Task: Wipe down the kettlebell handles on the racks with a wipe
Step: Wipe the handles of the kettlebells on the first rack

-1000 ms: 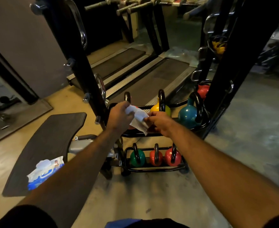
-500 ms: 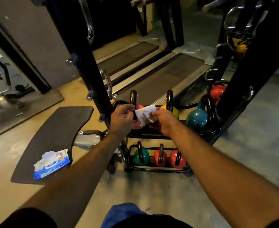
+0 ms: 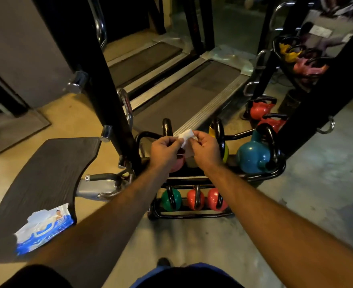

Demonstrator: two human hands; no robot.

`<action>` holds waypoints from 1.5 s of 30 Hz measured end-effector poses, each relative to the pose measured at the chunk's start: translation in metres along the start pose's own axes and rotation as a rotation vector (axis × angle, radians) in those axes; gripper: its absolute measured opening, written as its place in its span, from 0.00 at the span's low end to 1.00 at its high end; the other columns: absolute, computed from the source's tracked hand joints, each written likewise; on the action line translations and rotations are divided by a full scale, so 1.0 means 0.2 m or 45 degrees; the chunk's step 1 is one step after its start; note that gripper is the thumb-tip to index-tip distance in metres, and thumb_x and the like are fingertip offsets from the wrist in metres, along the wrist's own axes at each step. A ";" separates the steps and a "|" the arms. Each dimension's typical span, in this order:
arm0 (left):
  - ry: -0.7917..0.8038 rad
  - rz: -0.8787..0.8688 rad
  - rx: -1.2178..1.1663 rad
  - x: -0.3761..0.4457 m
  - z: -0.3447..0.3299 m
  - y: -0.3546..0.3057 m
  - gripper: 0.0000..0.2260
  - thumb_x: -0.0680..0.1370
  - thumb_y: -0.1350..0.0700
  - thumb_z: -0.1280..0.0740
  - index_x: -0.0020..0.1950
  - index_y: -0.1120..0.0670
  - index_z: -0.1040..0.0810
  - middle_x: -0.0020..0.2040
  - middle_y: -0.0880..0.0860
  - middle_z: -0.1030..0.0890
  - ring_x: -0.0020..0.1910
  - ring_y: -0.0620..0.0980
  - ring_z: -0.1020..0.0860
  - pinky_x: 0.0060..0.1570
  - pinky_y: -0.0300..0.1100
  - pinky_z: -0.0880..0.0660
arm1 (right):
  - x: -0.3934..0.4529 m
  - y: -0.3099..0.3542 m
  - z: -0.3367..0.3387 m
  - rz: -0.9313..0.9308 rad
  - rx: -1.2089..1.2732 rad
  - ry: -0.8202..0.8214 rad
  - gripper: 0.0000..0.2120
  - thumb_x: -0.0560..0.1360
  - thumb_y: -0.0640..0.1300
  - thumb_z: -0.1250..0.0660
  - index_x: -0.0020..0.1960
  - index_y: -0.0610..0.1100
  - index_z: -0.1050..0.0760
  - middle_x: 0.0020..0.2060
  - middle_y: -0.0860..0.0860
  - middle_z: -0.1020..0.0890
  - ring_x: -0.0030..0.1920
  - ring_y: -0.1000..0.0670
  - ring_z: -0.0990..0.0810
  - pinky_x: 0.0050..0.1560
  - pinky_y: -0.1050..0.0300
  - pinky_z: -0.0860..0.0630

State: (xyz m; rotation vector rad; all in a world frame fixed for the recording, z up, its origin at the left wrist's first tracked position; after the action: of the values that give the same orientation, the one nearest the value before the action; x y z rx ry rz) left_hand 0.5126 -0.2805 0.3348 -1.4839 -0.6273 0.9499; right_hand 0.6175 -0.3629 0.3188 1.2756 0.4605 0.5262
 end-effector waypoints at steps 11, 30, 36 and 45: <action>0.058 0.100 -0.017 0.11 0.01 -0.01 0.12 0.77 0.56 0.38 0.49 0.59 0.16 0.43 0.56 0.16 0.39 0.45 0.20 0.37 0.36 0.26 | 0.17 -0.04 -0.06 -0.174 0.198 0.208 0.08 0.79 0.35 0.34 0.55 0.43 0.21 0.47 0.47 0.16 0.51 0.48 0.17 0.51 0.50 0.18; -0.405 0.147 0.126 0.43 0.04 0.16 0.11 0.81 0.62 0.38 0.51 0.54 0.16 0.47 0.55 0.15 0.50 0.54 0.18 0.55 0.52 0.21 | 0.59 -0.11 -0.21 0.320 0.050 0.044 0.14 0.76 0.33 0.36 0.54 0.49 0.19 0.48 0.57 0.17 0.50 0.56 0.19 0.51 0.61 0.22; -0.068 0.203 0.220 0.46 0.04 0.20 0.09 0.79 0.60 0.32 0.58 0.53 0.18 0.40 0.49 0.15 0.38 0.45 0.16 0.36 0.37 0.22 | 0.59 -0.17 -0.29 0.424 0.041 0.327 0.21 0.78 0.34 0.38 0.68 0.45 0.22 0.68 0.48 0.22 0.71 0.51 0.26 0.73 0.54 0.30; 0.137 0.235 0.385 0.50 0.07 0.31 0.10 0.81 0.66 0.39 0.53 0.53 0.23 0.39 0.42 0.15 0.42 0.39 0.18 0.43 0.31 0.23 | 0.55 -0.21 -0.35 0.435 -0.035 0.483 0.22 0.84 0.48 0.42 0.77 0.45 0.33 0.76 0.48 0.32 0.78 0.54 0.38 0.77 0.55 0.38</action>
State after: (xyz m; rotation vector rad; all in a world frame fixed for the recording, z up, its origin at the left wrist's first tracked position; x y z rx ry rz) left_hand 0.5451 -0.1988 0.2541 -1.3249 -0.2575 1.0484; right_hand 0.6691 -0.2513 0.2573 1.2366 0.5499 1.0702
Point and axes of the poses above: each hand's wrist, its own x-axis towards the middle knuckle, its own z-axis out of the back of the hand, y = z × x, the point moved 4 cm from there along x, towards the middle knuckle
